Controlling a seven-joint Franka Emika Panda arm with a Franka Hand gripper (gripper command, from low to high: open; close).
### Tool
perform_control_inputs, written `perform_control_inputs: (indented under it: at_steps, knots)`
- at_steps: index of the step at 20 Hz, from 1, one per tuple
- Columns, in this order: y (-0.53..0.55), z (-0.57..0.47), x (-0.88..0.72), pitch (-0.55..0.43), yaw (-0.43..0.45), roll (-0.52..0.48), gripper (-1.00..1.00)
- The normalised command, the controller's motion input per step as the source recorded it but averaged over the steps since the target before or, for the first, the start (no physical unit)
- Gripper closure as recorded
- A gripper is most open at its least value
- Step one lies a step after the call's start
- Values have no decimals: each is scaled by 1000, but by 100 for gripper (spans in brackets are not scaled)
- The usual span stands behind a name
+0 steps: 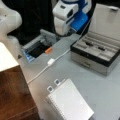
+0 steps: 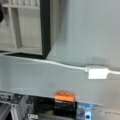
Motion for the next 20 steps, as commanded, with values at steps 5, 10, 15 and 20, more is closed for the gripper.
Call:
perform_control_inputs:
  at_steps: [5,10,15,20]
  knots:
    - [-290,-200,-62,-78,-14,-295,-100]
    - [-150,-80,-59,-68,-5,-262,-100]
    - [-50,23,-69,-96,-24,-175,-100]
    - [-72,-11,-56,-110,-6,-129,-100]
